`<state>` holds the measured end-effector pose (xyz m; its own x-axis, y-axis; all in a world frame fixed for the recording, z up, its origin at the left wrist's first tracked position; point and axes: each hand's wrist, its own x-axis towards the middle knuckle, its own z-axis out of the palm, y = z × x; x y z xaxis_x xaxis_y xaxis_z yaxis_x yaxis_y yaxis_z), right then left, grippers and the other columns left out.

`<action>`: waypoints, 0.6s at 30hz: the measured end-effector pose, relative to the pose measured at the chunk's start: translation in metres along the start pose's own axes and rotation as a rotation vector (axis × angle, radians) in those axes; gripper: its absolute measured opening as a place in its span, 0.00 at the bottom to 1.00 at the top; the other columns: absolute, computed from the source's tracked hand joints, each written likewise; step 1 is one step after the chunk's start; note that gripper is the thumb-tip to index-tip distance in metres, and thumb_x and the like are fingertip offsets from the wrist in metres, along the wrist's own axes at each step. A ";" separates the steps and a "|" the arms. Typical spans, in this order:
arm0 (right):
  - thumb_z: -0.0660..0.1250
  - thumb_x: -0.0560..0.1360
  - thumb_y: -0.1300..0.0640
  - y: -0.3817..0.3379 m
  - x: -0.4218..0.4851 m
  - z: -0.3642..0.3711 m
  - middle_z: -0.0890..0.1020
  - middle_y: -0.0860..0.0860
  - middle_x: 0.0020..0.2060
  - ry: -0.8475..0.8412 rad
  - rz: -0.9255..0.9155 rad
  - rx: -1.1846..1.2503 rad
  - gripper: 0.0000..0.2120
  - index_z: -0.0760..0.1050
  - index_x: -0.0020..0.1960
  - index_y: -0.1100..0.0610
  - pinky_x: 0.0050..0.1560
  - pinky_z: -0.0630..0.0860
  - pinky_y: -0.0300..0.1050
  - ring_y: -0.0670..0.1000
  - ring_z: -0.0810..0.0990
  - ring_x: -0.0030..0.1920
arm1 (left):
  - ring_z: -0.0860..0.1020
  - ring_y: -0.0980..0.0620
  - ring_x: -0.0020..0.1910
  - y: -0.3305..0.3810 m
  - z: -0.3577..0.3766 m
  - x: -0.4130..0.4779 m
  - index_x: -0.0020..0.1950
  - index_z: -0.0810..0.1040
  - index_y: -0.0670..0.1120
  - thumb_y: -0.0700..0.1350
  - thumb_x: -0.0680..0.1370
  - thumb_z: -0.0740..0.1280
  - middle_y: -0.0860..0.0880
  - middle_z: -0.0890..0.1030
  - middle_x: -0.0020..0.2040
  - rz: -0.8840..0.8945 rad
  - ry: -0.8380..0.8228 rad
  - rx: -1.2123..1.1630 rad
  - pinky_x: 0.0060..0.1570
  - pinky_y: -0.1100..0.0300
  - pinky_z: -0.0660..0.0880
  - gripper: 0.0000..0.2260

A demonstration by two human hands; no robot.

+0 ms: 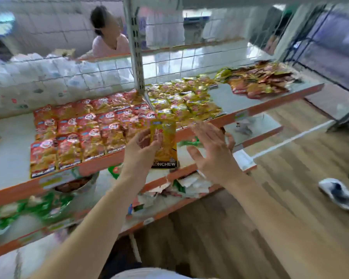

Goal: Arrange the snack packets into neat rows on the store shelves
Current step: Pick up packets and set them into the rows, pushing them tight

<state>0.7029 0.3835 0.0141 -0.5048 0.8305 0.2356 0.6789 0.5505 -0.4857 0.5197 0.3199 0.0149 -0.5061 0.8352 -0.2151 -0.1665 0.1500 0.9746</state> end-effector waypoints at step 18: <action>0.54 0.77 0.41 0.123 0.030 -0.051 0.57 0.41 0.79 0.044 0.264 -0.072 0.30 0.59 0.78 0.43 0.75 0.42 0.61 0.46 0.50 0.79 | 0.77 0.71 0.47 -0.014 0.147 0.070 0.63 0.77 0.56 0.42 0.79 0.71 0.62 0.79 0.56 0.154 -0.233 0.204 0.45 0.76 0.71 0.15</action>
<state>0.7982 0.4805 0.0048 -0.2828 0.9481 0.1457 0.8210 0.3177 -0.4744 0.6117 0.4538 -0.0049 -0.3017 0.9511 -0.0667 0.0818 0.0955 0.9921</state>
